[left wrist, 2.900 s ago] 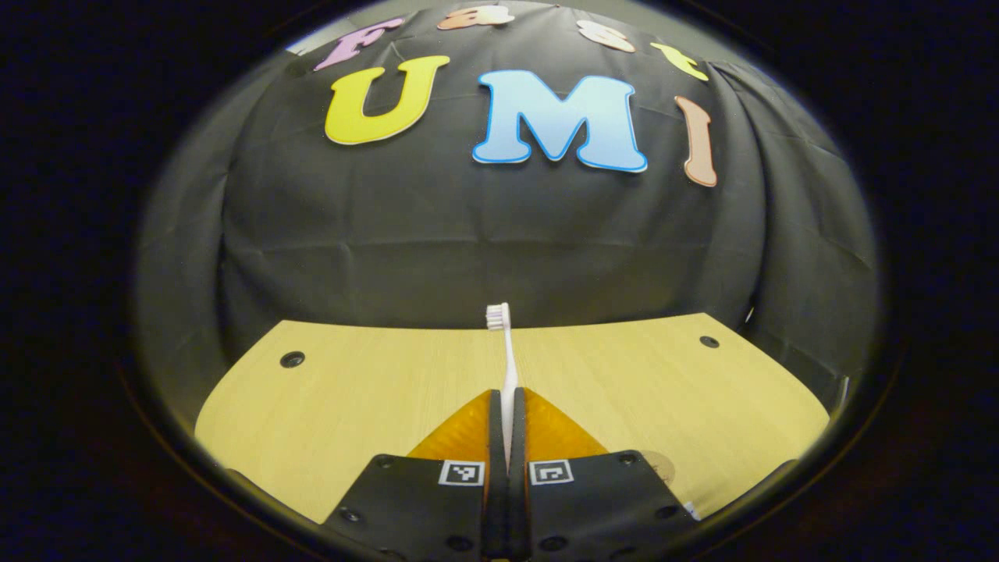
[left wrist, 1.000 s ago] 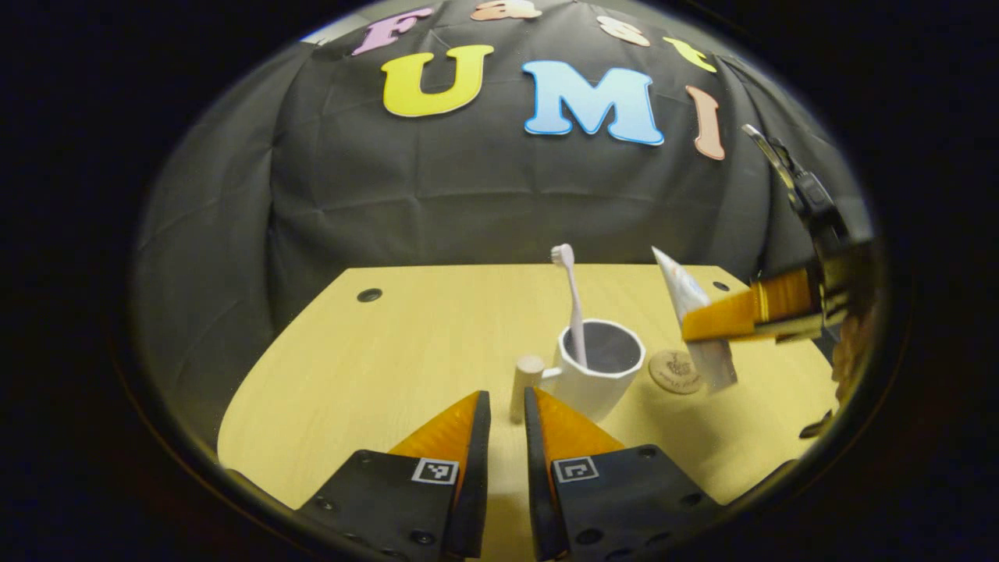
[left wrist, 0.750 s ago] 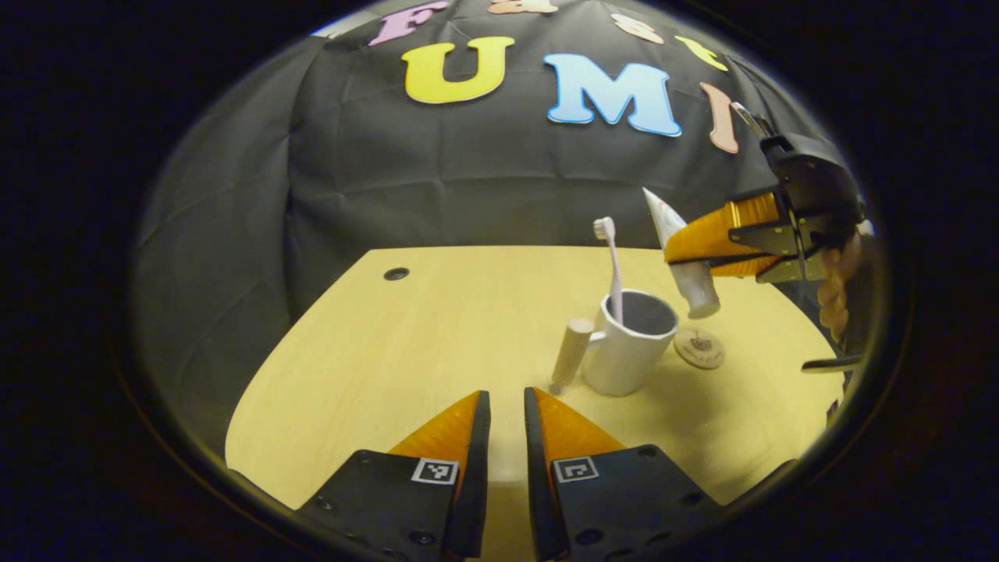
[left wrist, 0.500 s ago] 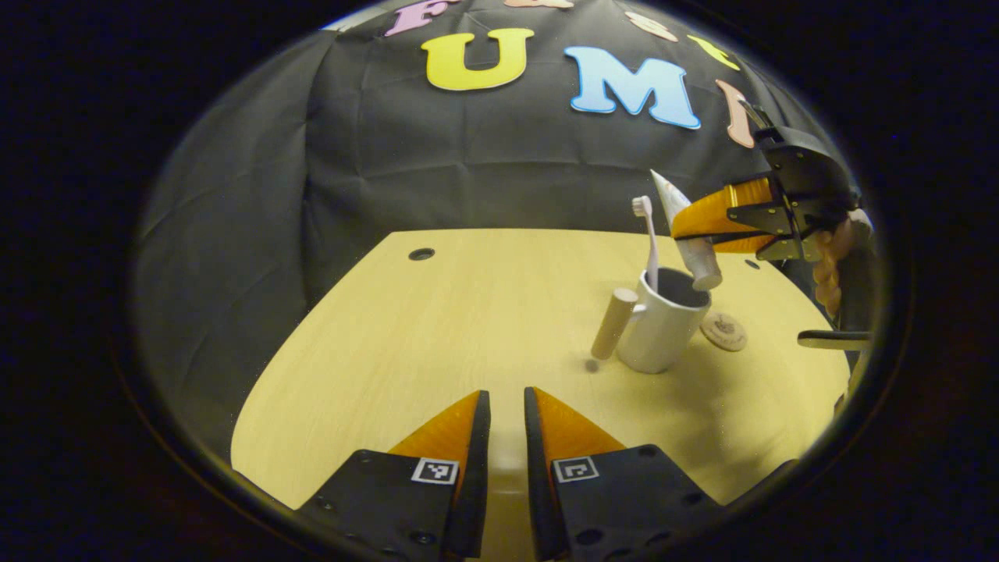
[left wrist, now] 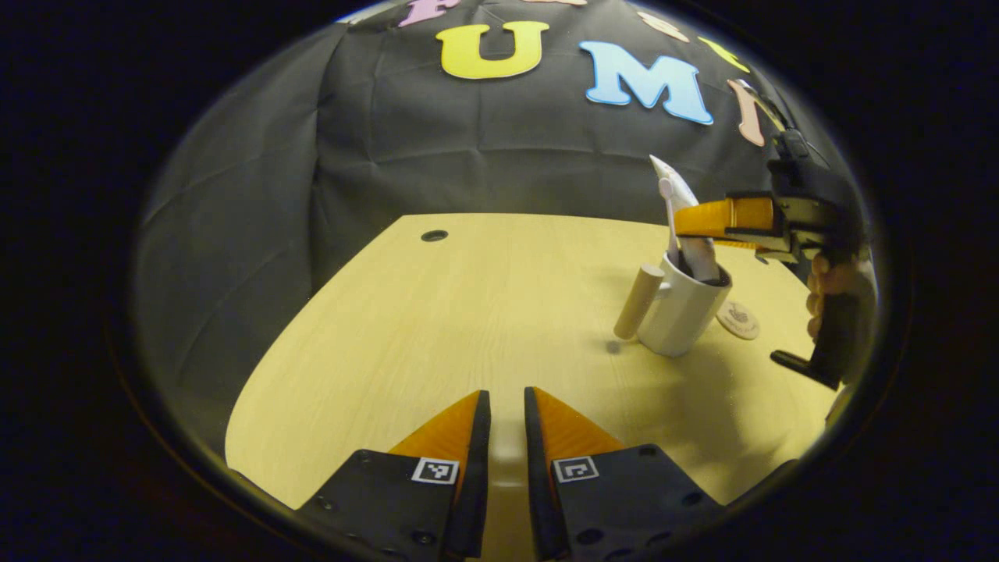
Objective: Put the toothbrush and toothpaste on the desktop into the cup, then pick up the cup and place it on the coaster on the desktop.
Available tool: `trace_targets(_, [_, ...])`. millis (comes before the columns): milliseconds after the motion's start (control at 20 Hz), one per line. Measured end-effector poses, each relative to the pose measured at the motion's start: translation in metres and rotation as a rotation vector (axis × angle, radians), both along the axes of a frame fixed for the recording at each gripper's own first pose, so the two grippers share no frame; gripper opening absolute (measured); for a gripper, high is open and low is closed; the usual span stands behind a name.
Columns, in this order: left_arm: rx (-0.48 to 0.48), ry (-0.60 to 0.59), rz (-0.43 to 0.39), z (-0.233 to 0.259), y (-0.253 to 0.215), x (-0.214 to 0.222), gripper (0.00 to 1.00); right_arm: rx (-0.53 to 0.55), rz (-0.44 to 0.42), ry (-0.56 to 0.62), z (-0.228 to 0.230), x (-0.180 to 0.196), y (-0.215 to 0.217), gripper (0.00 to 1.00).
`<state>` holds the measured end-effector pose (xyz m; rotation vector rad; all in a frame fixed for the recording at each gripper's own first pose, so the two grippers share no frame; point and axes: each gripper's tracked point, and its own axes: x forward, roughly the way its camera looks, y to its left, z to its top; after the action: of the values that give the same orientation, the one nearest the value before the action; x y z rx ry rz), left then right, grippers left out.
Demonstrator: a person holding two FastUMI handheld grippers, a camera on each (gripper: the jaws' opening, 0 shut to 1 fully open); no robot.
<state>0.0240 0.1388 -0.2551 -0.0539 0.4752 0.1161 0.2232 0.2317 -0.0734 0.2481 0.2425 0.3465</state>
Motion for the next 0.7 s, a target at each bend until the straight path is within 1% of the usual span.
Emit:
trace_targets(50, [-0.003,-0.002,-0.006,0.001,-0.002,0.002,0.36,0.007,0.003,-0.002,-0.002,-0.002,0.000,0.06])
trace_targets(100, [-0.003,-0.005,-0.013,0.001,-0.005,0.004,0.36,0.021,0.003,-0.026,-0.002,-0.003,-0.001,0.08])
trace_targets(150, [-0.004,-0.006,-0.023,0.003,-0.009,0.008,0.24,0.026,-0.002,-0.038,0.000,-0.005,-0.003,0.13])
trace_targets(200, [-0.004,-0.004,-0.037,0.003,-0.011,0.011,0.30,0.033,0.006,-0.043,-0.002,-0.011,-0.004,0.15])
trace_targets(250, [0.000,-0.002,-0.053,0.002,-0.014,0.010,0.36,0.031,0.011,-0.042,-0.003,-0.013,-0.003,0.21])
trace_targets(300, [0.009,0.003,-0.073,0.000,-0.017,0.010,0.36,0.017,0.006,-0.037,-0.007,-0.016,-0.005,0.22])
trace_targets(350, [0.015,0.006,-0.093,-0.001,-0.021,0.011,0.24,0.008,0.015,-0.037,-0.008,-0.021,-0.007,0.23])
trace_targets(400, [0.025,0.009,-0.112,-0.002,-0.025,0.013,0.39,-0.001,0.020,-0.036,-0.010,-0.025,-0.006,0.26])
trace_targets(550, [0.049,0.020,-0.170,-0.003,-0.029,0.019,0.39,0.007,0.013,-0.036,-0.008,-0.033,-0.011,0.29])
trace_targets(600, [0.058,0.026,-0.196,-0.004,-0.030,0.023,0.39,0.012,0.011,-0.035,-0.007,-0.038,-0.014,0.32])
trace_targets(650, [0.073,0.031,-0.217,-0.004,-0.030,0.027,0.44,0.023,0.021,-0.032,-0.008,-0.040,-0.012,0.35])
trace_targets(700, [0.087,0.035,-0.243,-0.003,-0.030,0.030,0.44,0.024,0.020,-0.021,-0.009,-0.042,-0.015,0.42])
